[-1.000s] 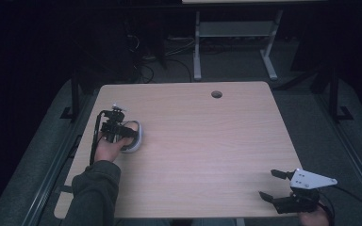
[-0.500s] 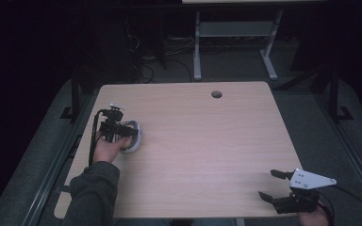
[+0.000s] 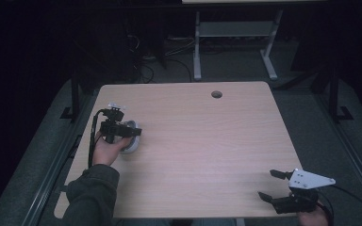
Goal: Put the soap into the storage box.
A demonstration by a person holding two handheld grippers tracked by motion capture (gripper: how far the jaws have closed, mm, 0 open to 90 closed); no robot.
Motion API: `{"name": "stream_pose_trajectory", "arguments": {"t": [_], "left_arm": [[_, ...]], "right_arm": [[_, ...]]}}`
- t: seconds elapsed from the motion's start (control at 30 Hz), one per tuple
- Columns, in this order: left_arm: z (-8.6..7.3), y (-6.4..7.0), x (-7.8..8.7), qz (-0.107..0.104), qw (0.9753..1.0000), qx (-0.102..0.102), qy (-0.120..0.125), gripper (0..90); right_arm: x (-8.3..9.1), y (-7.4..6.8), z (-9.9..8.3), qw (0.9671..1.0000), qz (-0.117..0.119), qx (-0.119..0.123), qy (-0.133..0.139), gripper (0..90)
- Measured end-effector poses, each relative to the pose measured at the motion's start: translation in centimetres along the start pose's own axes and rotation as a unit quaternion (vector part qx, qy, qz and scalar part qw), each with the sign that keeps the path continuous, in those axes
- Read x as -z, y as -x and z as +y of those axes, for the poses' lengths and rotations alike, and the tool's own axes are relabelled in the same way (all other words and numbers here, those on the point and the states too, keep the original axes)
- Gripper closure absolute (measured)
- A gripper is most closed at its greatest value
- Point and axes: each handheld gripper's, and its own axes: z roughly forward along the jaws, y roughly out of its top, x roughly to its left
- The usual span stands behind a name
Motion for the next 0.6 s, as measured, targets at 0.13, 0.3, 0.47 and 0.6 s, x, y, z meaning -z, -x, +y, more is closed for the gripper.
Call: {"name": "stream_pose_trajectory", "arguments": {"t": [0.13,0.3,0.47,0.6], "left_arm": [[-0.3,0.4,0.2,-0.015,0.9999,0.000,0.005,30.0],[-0.8,0.8,0.3,-0.032,0.9994,-0.001,0.014,29.2],[-1.1,1.0,0.6,-0.048,0.9986,-0.008,0.020,27.9],[-1.2,1.3,1.1,-0.063,0.9975,-0.013,0.029,27.2]], "right_arm": [[0.0,0.0,0.0,1.0000,-0.001,0.000,-0.001,13.8],[0.0,0.0,0.0,1.0000,-0.001,0.000,-0.001,13.8],[0.0,0.1,0.0,1.0000,-0.002,-0.003,-0.001,13.8],[0.0,0.1,0.0,1.0000,-0.002,-0.003,-0.001,13.8]]}}
